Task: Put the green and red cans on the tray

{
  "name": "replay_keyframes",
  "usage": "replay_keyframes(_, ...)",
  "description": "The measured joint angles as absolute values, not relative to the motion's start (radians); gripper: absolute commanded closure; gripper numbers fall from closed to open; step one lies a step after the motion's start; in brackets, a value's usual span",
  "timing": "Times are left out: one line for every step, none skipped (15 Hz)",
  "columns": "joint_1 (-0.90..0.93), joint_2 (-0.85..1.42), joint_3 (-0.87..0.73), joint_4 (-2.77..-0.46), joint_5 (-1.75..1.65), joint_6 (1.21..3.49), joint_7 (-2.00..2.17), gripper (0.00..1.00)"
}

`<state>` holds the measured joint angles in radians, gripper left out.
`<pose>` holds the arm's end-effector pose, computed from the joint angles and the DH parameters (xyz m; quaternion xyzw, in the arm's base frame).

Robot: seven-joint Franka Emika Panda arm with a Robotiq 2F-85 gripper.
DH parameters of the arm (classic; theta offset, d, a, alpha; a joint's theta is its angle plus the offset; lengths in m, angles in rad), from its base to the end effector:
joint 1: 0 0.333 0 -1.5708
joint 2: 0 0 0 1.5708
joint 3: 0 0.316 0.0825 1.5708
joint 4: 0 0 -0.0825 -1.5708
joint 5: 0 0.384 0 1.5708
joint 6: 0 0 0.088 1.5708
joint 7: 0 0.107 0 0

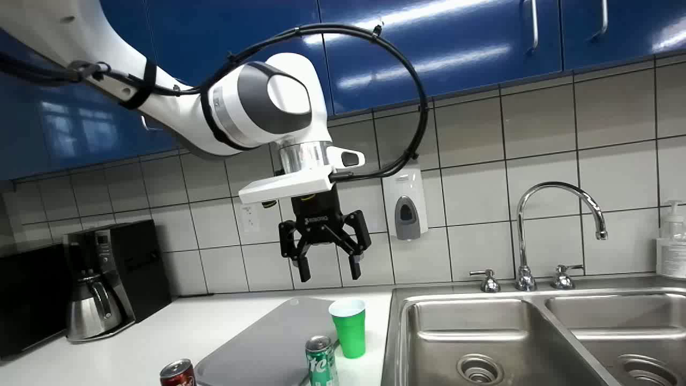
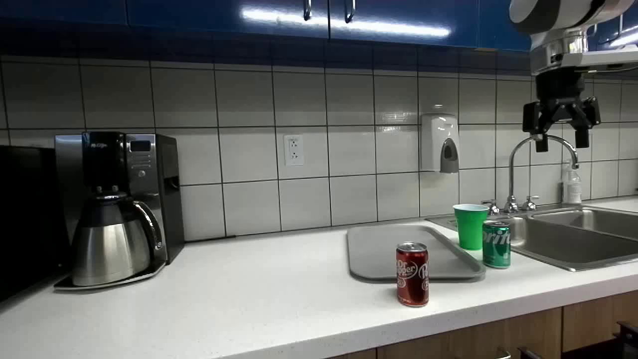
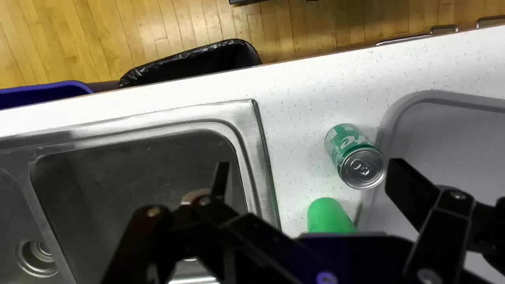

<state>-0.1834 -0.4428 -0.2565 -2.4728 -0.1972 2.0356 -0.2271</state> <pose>0.3660 -0.1872 0.4450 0.9982 -0.0498 -0.0117 0.0315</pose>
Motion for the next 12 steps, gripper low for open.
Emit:
replay_keyframes(-0.183,-0.443,-0.257,-2.473,-0.197,2.036,-0.227,0.0)
replay_keyframes(-0.183,-0.443,-0.257,-2.473,-0.197,2.036,-0.227,0.0)
replay_keyframes(-0.183,-0.443,-0.257,-2.473,-0.197,2.036,-0.227,0.0)
replay_keyframes(-0.183,-0.443,-0.257,-2.473,-0.197,2.036,-0.227,0.0)
replay_keyframes(-0.183,-0.443,-0.257,-2.473,-0.197,2.036,-0.227,0.0)
replay_keyframes(-0.183,-0.443,-0.257,-2.473,-0.197,2.036,-0.227,0.0)
replay_keyframes(-0.183,-0.443,-0.257,-2.473,-0.197,2.036,-0.227,0.0)
replay_keyframes(-0.183,-0.443,-0.257,-2.473,-0.197,2.036,-0.227,0.0)
replay_keyframes(-0.183,-0.443,-0.257,-2.473,-0.197,2.036,-0.227,0.0)
replay_keyframes(-0.183,-0.443,-0.256,-2.475,-0.197,2.036,-0.227,0.0)
replay_keyframes(-0.181,-0.442,-0.256,-2.479,-0.191,2.036,-0.227,0.0)
replay_keyframes(-0.177,-0.442,-0.256,-2.484,-0.182,2.036,-0.227,0.0)
